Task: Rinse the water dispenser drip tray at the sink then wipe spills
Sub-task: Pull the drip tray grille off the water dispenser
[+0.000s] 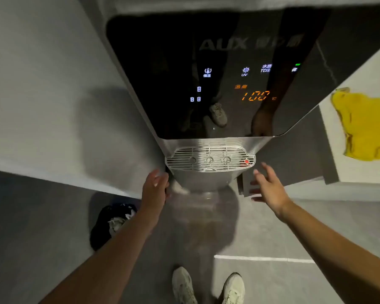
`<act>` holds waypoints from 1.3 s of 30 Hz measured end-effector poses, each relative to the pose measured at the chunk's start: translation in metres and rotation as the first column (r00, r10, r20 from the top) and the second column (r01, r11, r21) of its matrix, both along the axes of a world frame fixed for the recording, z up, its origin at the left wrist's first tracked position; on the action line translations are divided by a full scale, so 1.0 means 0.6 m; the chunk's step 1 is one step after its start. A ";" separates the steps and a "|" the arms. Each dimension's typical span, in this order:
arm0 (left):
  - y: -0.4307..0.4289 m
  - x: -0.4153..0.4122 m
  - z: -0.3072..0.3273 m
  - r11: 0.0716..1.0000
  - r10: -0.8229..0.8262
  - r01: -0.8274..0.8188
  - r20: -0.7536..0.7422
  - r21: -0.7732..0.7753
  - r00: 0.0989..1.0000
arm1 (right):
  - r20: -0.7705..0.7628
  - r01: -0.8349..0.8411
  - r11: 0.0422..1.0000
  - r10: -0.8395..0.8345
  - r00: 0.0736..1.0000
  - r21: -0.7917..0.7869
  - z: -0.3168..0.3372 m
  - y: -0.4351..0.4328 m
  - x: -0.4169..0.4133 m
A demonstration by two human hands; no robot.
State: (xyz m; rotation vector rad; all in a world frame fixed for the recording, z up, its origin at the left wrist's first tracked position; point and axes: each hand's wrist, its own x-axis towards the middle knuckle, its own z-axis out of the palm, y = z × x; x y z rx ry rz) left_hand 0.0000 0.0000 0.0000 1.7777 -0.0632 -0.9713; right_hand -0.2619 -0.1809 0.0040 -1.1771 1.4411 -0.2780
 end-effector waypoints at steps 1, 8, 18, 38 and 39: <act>-0.020 0.002 -0.012 1.000 0.005 -0.005 0.012 0.014 1.000 | 0.005 -0.004 1.000 0.004 1.000 0.025 -0.014 -0.013 0.012; -0.089 -0.009 -0.063 0.998 -0.031 0.023 0.131 0.057 0.991 | 0.071 0.034 0.989 -0.045 0.996 0.145 -0.086 -0.047 0.057; -0.056 -0.026 -0.068 0.996 0.079 -0.079 0.015 -0.034 0.997 | 0.145 0.118 0.985 -0.135 0.980 0.123 -0.090 -0.003 0.049; 0.143 -0.219 0.320 0.977 -0.162 0.152 -0.058 -0.148 0.985 | 0.286 0.412 0.908 -0.416 0.863 0.077 0.310 0.327 -0.243; 0.147 -0.238 0.340 0.970 -0.193 0.183 -0.050 -0.159 0.980 | 0.296 0.439 0.896 -0.437 0.849 0.066 0.327 0.343 -0.265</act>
